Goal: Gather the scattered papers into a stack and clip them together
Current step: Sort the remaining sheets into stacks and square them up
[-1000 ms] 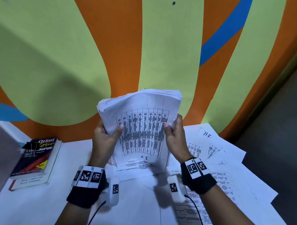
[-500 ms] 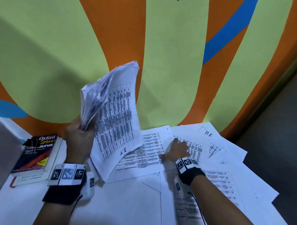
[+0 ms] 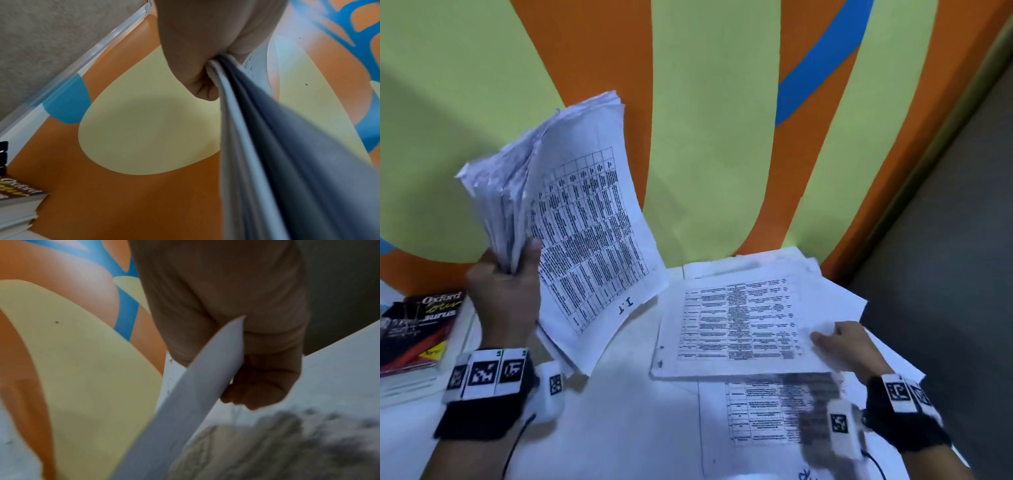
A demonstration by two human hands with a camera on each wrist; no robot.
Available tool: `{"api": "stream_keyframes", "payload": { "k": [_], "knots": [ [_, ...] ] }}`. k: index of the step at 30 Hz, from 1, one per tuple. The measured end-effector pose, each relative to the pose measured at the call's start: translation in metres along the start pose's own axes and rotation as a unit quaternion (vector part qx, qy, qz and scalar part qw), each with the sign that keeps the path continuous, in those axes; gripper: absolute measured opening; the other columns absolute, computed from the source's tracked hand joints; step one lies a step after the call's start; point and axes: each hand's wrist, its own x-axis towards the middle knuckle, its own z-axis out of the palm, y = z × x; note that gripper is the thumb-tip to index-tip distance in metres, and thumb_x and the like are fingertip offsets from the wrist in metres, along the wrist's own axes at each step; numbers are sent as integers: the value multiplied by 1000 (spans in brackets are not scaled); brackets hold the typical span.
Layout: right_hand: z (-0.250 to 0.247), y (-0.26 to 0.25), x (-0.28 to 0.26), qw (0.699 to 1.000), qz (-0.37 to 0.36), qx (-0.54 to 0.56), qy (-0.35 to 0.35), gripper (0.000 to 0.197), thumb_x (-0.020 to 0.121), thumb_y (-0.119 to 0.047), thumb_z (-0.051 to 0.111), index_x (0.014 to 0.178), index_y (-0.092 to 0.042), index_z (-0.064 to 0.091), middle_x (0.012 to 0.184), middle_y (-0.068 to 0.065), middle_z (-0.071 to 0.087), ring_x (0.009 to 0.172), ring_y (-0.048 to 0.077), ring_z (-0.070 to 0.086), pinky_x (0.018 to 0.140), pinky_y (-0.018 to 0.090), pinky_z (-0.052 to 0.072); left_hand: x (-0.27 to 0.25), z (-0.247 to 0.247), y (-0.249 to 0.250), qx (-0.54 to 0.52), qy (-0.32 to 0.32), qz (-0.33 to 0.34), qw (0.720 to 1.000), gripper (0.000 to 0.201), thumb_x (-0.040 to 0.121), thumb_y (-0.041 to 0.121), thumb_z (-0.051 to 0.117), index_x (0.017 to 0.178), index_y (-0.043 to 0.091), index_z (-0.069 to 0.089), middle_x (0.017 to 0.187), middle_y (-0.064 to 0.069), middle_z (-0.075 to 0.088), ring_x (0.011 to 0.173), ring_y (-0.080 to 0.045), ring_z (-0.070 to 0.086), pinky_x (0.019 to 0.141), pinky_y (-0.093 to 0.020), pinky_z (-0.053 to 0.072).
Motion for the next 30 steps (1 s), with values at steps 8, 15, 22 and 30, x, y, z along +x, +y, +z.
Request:
{"api": "stream_keyframes", "payload": {
  "k": [8,15,22,30],
  "knots": [
    [0,41,-14,965,95,-243,-5,80,68,-62,71,123,-10,45,132,21,41,126,38,36,98,47,37,-15,8,7,9,-20,-5,1000,38,86,33,68,91,-5,65,76,-10,59,63,-12,51,52,-25,39],
    [10,44,-11,976,95,-198,7,84,62,-45,84,122,-7,39,130,21,48,120,38,48,98,50,45,-23,6,6,-19,-40,2,999,40,87,35,66,97,-4,67,82,-10,62,60,-1,52,60,-22,40],
    [4,43,-8,956,116,-266,40,77,64,-56,78,121,-15,48,135,16,35,127,37,35,100,50,36,-28,5,8,-12,-43,6,999,38,88,29,66,99,-7,66,86,-11,63,79,-18,56,67,-28,42],
    [-10,46,-7,987,30,-147,57,20,64,-9,75,60,-16,57,73,5,63,80,30,61,79,36,51,-25,6,6,-55,-45,-8,997,44,85,40,67,94,-3,66,63,28,63,55,17,48,54,-9,37]
  ]
}}
